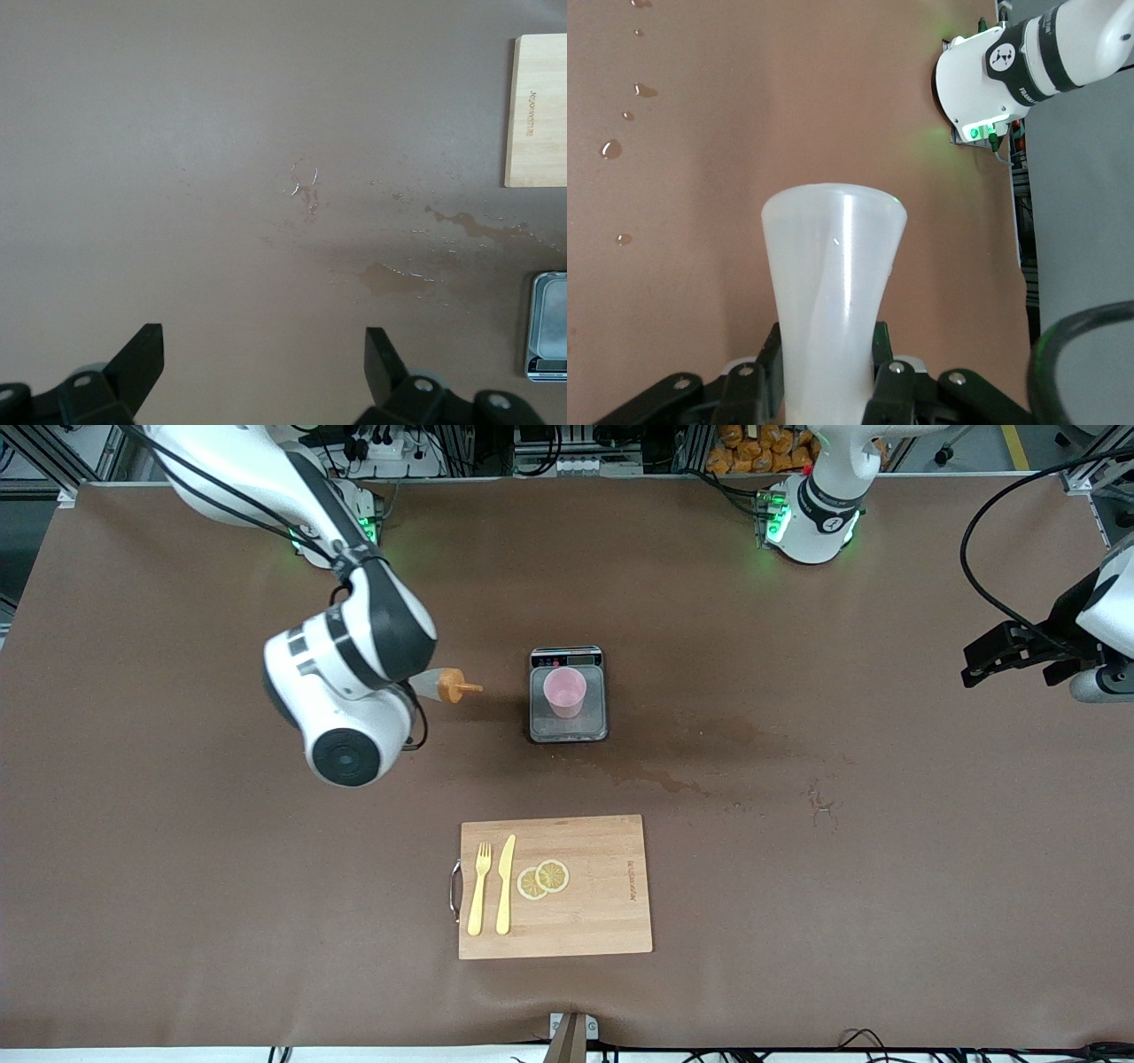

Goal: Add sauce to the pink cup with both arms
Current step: 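Tilt the bottle over the pink cup with the right gripper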

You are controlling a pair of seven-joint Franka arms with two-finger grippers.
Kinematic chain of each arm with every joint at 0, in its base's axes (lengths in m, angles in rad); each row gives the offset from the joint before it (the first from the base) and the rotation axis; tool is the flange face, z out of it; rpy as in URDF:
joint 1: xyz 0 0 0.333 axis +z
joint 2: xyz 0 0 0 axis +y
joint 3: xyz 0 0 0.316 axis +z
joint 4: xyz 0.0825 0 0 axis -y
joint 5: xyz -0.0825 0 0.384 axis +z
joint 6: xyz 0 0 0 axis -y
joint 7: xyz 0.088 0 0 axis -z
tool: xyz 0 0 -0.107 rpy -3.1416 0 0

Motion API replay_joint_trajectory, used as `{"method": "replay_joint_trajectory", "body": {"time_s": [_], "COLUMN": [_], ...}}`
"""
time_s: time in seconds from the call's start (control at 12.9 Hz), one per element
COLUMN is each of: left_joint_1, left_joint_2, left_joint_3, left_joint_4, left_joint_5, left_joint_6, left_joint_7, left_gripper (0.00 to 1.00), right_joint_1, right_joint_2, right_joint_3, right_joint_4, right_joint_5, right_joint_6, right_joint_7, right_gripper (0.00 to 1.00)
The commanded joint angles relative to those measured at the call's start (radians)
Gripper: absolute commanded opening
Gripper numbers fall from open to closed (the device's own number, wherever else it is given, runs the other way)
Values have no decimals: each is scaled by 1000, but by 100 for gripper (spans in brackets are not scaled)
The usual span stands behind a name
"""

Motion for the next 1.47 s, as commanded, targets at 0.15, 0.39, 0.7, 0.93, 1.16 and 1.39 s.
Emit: {"method": "replay_joint_trajectory", "body": {"time_s": [0.15,0.39,0.7,0.93,1.16,1.39], "left_joint_1": [-9,-6,-9,-11,-11,-11], "left_joint_2": [-25,-42,-47,-50,-51,-50], "left_joint_3": [2,3,2,2,2,2], "left_joint_4": [-15,-16,-15,-16,-15,-15], "left_joint_5": [2,3,5,5,5,5], "left_joint_6": [-21,-23,-44,-46,-49,-56], "left_joint_7": [-14,-13,-14,-14,-14,-14], "left_gripper": [100,100,100,100,100,100], "right_joint_1": [54,97,149,185,220,251], "right_joint_2": [4,6,48,93,140,193], "right_joint_3": [-9,-9,-11,-11,-11,-12], "right_joint_4": [10,10,66,125,172,226], "right_joint_5": [-54,-96,-119,-119,-120,-123], "right_joint_6": [-16,-38,-82,-101,-95,-95], "right_joint_7": [86,138,210,256,321,367], "right_gripper": [41,41,41,42,42,42]}}
